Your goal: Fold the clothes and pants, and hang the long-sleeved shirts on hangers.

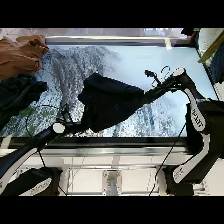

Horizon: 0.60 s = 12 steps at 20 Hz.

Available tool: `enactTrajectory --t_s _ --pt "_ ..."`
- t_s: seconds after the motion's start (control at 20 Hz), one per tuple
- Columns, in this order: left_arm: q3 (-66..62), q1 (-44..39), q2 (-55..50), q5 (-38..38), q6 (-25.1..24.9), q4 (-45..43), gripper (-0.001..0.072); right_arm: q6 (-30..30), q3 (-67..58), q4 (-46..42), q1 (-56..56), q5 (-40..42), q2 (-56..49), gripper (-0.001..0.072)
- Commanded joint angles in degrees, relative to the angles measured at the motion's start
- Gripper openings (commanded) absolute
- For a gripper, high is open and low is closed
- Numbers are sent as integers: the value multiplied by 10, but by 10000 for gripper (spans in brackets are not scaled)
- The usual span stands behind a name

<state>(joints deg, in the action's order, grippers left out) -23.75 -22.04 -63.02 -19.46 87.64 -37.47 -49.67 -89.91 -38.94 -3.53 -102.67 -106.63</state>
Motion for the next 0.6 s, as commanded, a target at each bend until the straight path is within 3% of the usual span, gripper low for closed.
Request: enactTrajectory --t_s 0.0,0.1,0.2,0.45,0.55 --pt "-38 7 9 43 -24 10 14 -12 -1 -1 0 -26 32 17" --pt "-95 21 50 42 -83 -11 13 -13 -1 -3 0 -26 87 17" --pt "-166 45 104 20 -93 -67 12 -30 -1 -4 0 -26 165 17" --pt "-410 90 224 -248 -75 -290 12 -71 -1 -4 1 43 409 17" --pt "-493 89 247 -297 -60 -329 12 -95 -2 -3 1 91 488 16"
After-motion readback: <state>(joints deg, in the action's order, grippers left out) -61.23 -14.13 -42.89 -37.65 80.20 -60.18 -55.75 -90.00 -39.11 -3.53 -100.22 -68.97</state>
